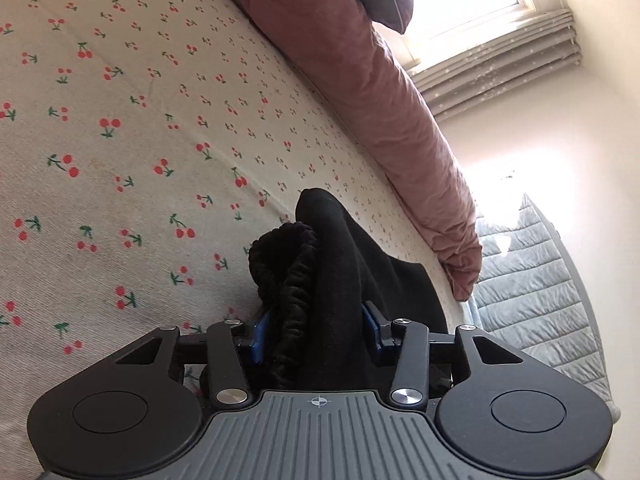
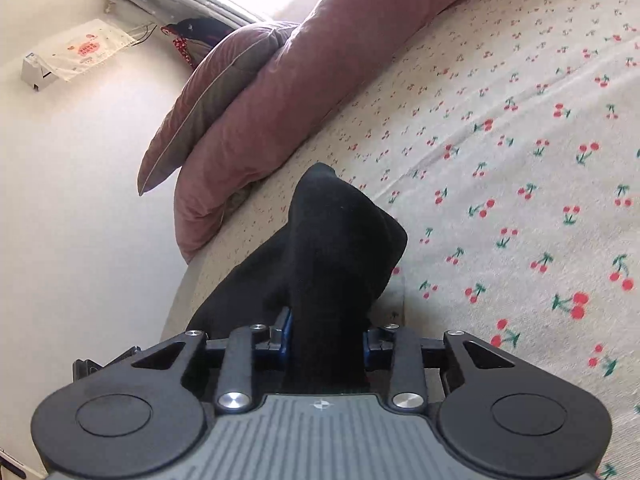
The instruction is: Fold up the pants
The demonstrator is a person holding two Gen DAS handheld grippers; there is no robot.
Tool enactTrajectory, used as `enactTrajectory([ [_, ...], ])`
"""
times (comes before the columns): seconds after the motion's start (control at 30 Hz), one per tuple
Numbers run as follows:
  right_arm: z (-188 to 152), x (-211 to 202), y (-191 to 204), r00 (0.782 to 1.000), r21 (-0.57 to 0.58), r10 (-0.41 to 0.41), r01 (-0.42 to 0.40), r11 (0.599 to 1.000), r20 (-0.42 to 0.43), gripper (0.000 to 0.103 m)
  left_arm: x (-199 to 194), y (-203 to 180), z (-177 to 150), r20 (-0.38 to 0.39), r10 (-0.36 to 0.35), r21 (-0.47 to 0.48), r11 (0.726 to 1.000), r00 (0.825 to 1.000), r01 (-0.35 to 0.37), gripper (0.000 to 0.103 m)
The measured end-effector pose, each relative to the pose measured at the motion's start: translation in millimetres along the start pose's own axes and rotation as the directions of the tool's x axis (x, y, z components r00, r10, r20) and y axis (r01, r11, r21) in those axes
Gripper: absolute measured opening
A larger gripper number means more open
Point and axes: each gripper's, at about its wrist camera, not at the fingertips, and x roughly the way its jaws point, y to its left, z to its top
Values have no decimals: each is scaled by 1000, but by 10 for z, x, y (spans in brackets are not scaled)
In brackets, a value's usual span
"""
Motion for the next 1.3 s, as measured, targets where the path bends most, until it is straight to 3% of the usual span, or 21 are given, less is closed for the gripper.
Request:
enactTrajectory([
  [0.13, 267, -173, -38, 996, -62, -27, 32, 998, 82, 33, 289, -252, -66, 22, -16, 27, 1000, 1000, 15, 40],
  [0.2, 406, -259, -54, 991, -122, -26, 42, 992, 134, 33, 430, -347, -47, 33, -44, 14, 999, 998, 44, 38],
  [0.3, 596, -313, -166, 981, -123, -12, 36, 992, 191, 34, 601, -432, -14, 77, -93, -5, 996, 993, 94, 35],
  [0.33, 632, -296, -202, 977, -116, -46, 71, 991, 208, 35, 640, -446, -15, 99, -99, 2, 995, 990, 99, 35],
  [0.37, 655, -266, -236, 970, -117, -95, 123, 985, 225, 45, 677, -441, -23, 132, -87, 6, 996, 988, 87, 35],
  [0.43, 656, -180, -323, 943, -125, -207, 246, 961, 261, 56, 729, -396, -18, 170, -2, 4, 1000, 985, 1, 45],
  [0.5, 639, -146, -447, 928, -119, -284, 318, 941, 240, 62, 721, -353, 14, 162, 50, 28, 998, 986, -55, 58],
  [0.53, 638, -153, -478, 931, -109, -291, 320, 941, 219, 62, 690, -363, 28, 159, 48, 36, 998, 986, -55, 59],
  [0.63, 611, -253, -439, 945, -113, -270, 294, 949, 186, 63, 571, -480, 45, 143, 48, 83, 995, 988, -61, 60],
  [0.7, 573, -327, -373, 947, -125, -266, 290, 949, 181, 69, 526, -597, 24, 96, 54, 128, 990, 994, -67, 61],
  [0.8, 491, -424, -338, 960, -111, -241, 258, 960, 145, 69, 464, -732, -89, 31, 74, 224, 971, 997, -79, 61],
  [0.93, 355, -443, -326, 959, -31, -280, 281, 959, 36, 69, 386, -767, -307, -72, 94, 286, 956, 993, -70, 60],
  [1.07, 214, -474, -415, 976, 81, -213, 216, 973, -51, 70, 348, -742, -457, -115, 110, 308, 949, 987, -70, 52],
  [1.1, 187, -470, -428, 977, 85, -207, 211, 974, -58, 63, 349, -739, -480, -115, 123, 321, 944, 986, -80, 35],
  [1.13, 155, -464, -441, 978, 86, -199, 203, 975, -59, 53, 362, -739, -499, -115, 135, 328, 941, 984, -90, 25],
  [1.17, 142, -456, -468, 980, 91, -188, 193, 977, -60, 37, 358, -735, -512, -104, 148, 322, 941, 983, -108, 25],
  [1.2, 145, -474, -481, 982, 98, -180, 185, 978, -60, 29, 357, -733, -520, -97, 154, 317, 941, 983, -116, 23],
  [1.3, 221, -588, -374, 986, 67, -165, 166, 984, -32, 21, 340, -773, -560, -89, 151, 317, 941, 985, -116, 22],
])
